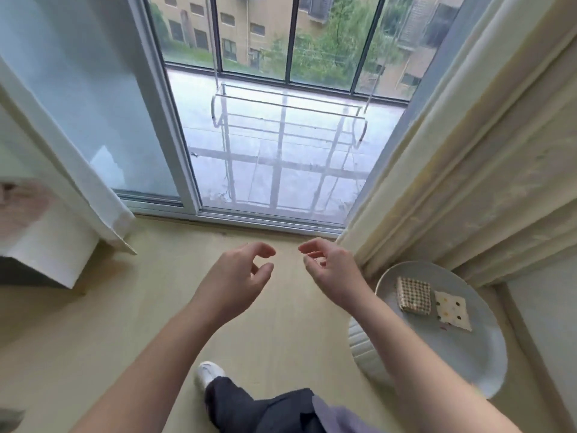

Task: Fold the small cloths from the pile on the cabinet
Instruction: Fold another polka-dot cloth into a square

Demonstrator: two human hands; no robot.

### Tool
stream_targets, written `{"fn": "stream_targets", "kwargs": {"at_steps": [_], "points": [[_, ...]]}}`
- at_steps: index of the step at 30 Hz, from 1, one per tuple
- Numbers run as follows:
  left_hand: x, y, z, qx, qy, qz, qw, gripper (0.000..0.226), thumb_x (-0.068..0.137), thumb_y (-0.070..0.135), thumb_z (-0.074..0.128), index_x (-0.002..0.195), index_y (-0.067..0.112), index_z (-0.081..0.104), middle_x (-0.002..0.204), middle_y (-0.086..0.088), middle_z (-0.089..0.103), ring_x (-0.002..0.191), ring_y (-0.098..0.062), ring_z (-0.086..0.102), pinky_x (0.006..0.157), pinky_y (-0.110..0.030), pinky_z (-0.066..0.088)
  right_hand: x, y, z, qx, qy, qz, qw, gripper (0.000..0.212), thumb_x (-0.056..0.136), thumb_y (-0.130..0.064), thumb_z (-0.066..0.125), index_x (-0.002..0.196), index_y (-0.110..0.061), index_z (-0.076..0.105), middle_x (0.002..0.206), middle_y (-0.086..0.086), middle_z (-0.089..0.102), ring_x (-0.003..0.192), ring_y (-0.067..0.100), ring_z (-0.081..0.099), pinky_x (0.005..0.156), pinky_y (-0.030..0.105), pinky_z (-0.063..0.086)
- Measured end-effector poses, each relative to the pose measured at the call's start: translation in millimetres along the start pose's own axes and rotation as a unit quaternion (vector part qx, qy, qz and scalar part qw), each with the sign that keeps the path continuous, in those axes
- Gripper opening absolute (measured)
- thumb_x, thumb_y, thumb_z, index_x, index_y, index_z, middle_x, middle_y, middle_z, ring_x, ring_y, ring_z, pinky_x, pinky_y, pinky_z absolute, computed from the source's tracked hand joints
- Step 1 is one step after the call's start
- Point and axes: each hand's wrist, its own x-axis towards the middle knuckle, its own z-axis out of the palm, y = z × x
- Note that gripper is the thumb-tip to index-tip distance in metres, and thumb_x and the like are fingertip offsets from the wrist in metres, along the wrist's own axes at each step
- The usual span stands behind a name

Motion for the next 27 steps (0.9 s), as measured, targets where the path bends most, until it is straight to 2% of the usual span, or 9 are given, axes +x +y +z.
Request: {"fn": "stream_targets", "kwargs": {"at_steps": [3, 7, 13, 17, 20, 24, 27], "points": [[7.9, -68.3, -60.1, -0.011, 0.025, -0.036, 0.999, 0.017, 0.095, 0.024, 0.057, 0.111, 0.027, 0.063, 0.105, 0.014, 0.065, 0.084, 0.004, 0.059, 0.07, -0.021, 0.044, 44.5, -38.7, 65.6, -0.005, -0.02, -0.01, 1.0, 0.017, 0.091, -0.016, 0.06, 0.105, -0.023, 0.067, 0.101, -0.012, 0.067, 0.091, 0.005, 0.062, 0.083, 0.023, 0.046], [19.7, -152.9, -149.1, -0.038, 0.056, -0.102, 0.993, 0.013, 0.094, 0.02, 0.058, 0.103, 0.027, 0.064, 0.096, 0.008, 0.068, 0.084, -0.012, 0.063, 0.077, -0.033, 0.051, 106.2, -113.8, 150.9, 0.005, -0.052, -0.008, 0.999, 0.018, 0.091, -0.014, 0.059, 0.104, -0.02, 0.069, 0.103, -0.008, 0.07, 0.091, 0.007, 0.063, 0.083, 0.023, 0.046], [30.8, -264.0, -273.7, -0.061, 0.116, -0.15, 0.98, 0.012, 0.093, 0.02, 0.059, 0.097, 0.03, 0.064, 0.093, 0.011, 0.067, 0.079, -0.007, 0.061, 0.076, -0.03, 0.051, 188.4, -239.5, 263.2, 0.0, -0.106, -0.059, 0.993, 0.02, 0.09, -0.012, 0.058, 0.103, -0.019, 0.069, 0.1, -0.009, 0.07, 0.087, 0.004, 0.062, 0.08, 0.017, 0.045], [41.5, -345.8, -346.1, -0.089, 0.143, -0.164, 0.972, 0.012, 0.092, 0.019, 0.061, 0.092, 0.03, 0.066, 0.081, 0.008, 0.067, 0.08, -0.011, 0.064, 0.072, -0.028, 0.051, 229.7, -299.5, 341.8, 0.004, -0.116, -0.062, 0.991, 0.02, 0.088, -0.013, 0.058, 0.1, -0.023, 0.07, 0.097, -0.012, 0.07, 0.089, 0.004, 0.063, 0.082, 0.023, 0.05], [51.6, -408.8, -400.7, -0.104, 0.131, -0.17, 0.971, 0.013, 0.093, 0.017, 0.058, 0.094, 0.028, 0.066, 0.08, 0.01, 0.068, 0.082, -0.006, 0.063, 0.062, -0.017, 0.041, 254.1, -339.5, 402.0, 0.001, -0.109, -0.051, 0.993, 0.02, 0.089, -0.013, 0.056, 0.1, -0.023, 0.069, 0.099, -0.01, 0.07, 0.091, 0.005, 0.063, 0.083, 0.026, 0.051], [64.0, -494.8, -475.8, -0.088, 0.078, -0.175, 0.977, 0.014, 0.094, 0.019, 0.057, 0.094, 0.029, 0.066, 0.089, 0.008, 0.068, 0.086, -0.011, 0.062, 0.068, -0.025, 0.043, 277.8, -396.5, 481.5, 0.002, -0.092, 0.001, 0.996, 0.021, 0.089, -0.012, 0.056, 0.102, -0.018, 0.071, 0.1, -0.007, 0.071, 0.089, 0.007, 0.063, 0.084, 0.025, 0.05], [78.6, -554.6, -523.6, -0.079, 0.058, -0.194, 0.976, 0.014, 0.095, 0.02, 0.056, 0.093, 0.029, 0.065, 0.09, 0.007, 0.067, 0.086, -0.011, 0.061, 0.068, -0.027, 0.045, 300.3, -436.1, 540.1, 0.016, -0.113, 0.036, 0.993, 0.022, 0.09, -0.012, 0.056, 0.104, -0.016, 0.071, 0.102, -0.005, 0.072, 0.09, 0.009, 0.064, 0.084, 0.023, 0.05]]}}
